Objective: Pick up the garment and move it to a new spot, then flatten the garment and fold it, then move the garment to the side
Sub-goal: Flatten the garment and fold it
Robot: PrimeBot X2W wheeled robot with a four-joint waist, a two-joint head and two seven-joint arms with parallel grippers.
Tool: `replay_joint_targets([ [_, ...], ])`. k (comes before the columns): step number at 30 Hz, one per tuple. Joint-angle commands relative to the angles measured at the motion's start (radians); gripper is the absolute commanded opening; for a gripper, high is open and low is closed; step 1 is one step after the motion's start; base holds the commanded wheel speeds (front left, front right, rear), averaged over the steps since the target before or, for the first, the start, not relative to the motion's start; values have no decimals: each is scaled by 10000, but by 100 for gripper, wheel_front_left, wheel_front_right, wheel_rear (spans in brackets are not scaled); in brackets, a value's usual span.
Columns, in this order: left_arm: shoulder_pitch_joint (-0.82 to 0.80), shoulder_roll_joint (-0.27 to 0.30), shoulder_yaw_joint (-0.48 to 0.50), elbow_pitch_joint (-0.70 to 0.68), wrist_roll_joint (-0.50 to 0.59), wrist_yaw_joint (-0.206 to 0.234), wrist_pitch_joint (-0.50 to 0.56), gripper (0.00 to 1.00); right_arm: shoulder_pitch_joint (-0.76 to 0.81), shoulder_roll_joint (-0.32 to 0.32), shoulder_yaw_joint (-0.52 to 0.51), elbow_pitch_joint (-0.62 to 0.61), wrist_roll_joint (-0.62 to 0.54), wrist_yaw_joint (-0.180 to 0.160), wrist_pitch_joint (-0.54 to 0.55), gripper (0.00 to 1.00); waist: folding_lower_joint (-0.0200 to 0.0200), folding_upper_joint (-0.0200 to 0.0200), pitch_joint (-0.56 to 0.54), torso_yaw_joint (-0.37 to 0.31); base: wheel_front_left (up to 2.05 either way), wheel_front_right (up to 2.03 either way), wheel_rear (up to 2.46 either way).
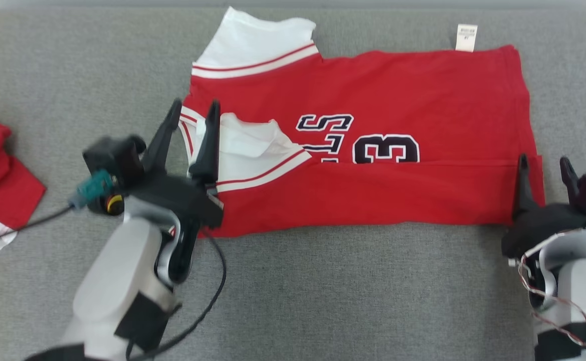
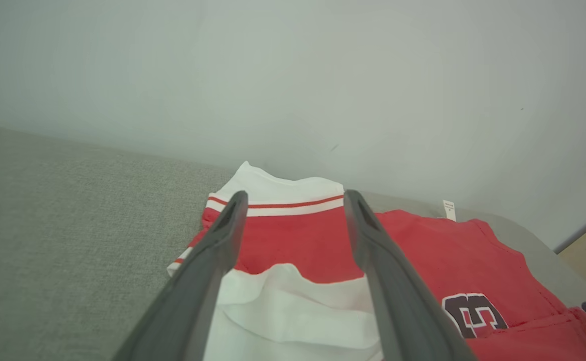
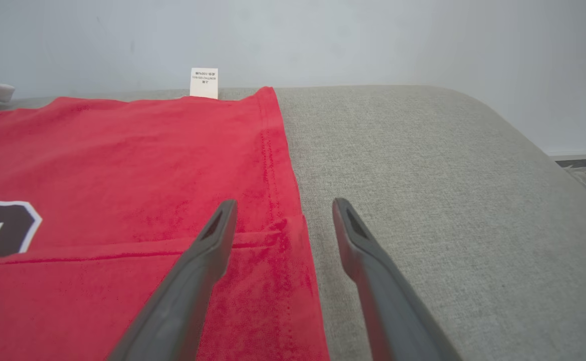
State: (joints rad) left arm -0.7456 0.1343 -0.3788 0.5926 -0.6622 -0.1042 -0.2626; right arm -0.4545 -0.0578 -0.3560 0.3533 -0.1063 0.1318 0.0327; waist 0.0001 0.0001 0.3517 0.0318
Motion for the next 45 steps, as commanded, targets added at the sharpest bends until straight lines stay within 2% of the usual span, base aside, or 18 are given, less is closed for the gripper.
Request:
replay_joint_targets([
  [1, 452, 154, -64, 35, 310, 78, -23, 100, 304, -40, -60, -102, 113, -24, 94, 100, -1, -1, -276, 81, 0, 0, 0],
  [7, 1820, 615, -421, -37, 935, 407, 101, 100, 1400, -38, -463, -980, 388, -24, 634, 100, -1, -1, -874, 180, 0, 0, 0],
  [14, 2761, 797, -573, -355, 780, 757, 723, 100, 2205, 35, -703, -1845, 682, -23, 1103, 100, -1, -1, -1123, 139, 0, 0, 0],
  [24, 2863, 880, -826, -248, 957, 1645, 2029, 100, 2285, 76, -365, -2540, 801, -23, 1585, 100, -1, -1, -827, -108, 0, 0, 0],
  [25, 2854, 865, -829, -227, 909, 1699, 2147, 83, 2235, 79, -342, -2578, 766, -23, 1620, 100, -1, -1, -782, -123, 0, 0, 0],
  [27, 2856, 854, -876, -257, 909, 1780, 2295, 14, 2174, 81, -281, -2633, 706, -23, 1787, 100, -1, -1, -692, -138, 0, 0, 0],
  [28, 2891, 862, -912, -290, 929, 1811, 2343, 0, 2168, 82, -272, -2643, 665, -23, 1909, 100, -1, -1, -648, -138, 0, 0, 0],
  [35, 3514, 971, -1009, -679, 947, 1875, 2073, 0, 2215, 84, -267, -2684, 593, -23, 2732, 100, -1, -1, -468, -53, 0, 0, 0],
  [40, 3792, 933, -1033, -883, 860, 1898, 1858, 0, 2105, 82, -375, -2710, 463, -23, 2846, 100, -1, -1, -352, 82, 0, 0, 0],
  [45, 3746, 922, -1063, -953, 826, 1856, 1786, 0, 1918, 83, -294, -2213, 386, -25, 3120, 100, -1, -1, -206, 163, 0, 0, 0],
])
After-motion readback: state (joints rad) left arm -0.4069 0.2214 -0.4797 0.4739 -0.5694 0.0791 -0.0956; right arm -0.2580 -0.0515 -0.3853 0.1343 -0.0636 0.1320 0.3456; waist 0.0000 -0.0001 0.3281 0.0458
